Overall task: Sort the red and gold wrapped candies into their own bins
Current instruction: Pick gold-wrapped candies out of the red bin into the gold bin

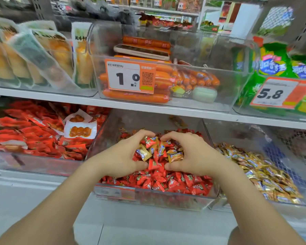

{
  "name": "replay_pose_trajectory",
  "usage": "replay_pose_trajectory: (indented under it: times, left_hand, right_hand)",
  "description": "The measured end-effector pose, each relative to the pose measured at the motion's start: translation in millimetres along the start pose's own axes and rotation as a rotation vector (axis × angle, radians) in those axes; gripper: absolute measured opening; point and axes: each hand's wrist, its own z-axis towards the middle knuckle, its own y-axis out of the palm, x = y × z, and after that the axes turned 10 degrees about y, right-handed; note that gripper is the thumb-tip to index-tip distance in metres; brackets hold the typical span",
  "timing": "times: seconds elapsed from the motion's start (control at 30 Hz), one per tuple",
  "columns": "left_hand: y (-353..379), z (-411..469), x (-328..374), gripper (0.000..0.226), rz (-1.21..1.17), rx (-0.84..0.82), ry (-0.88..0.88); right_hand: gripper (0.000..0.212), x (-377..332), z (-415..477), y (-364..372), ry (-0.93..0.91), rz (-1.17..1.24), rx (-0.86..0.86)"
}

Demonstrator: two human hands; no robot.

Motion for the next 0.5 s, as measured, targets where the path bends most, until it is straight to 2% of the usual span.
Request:
replay_pose_trajectory:
  times: [0.17, 0.37, 0.5]
  left_hand:
    - [9.3, -0.9, 5.1, 0.047, 0.069, 0.123, 0.059]
    - [10.6, 3.4, -2.9, 0.033, 0.169, 0.121, 0.107]
    - [11.4, 7.5, 0.3, 0.025, 0.212, 0.147, 0.155]
  right_hand:
    - [0.086, 11.5, -12.7, -2.6, -0.037, 0.072, 0.039]
    - [0.045, 17.6, -14.8, 0.8, -0.084, 0.103, 0.138]
    - [0.031, 14.1, -10.4, 8.7, -0.141, 0.084, 0.125]
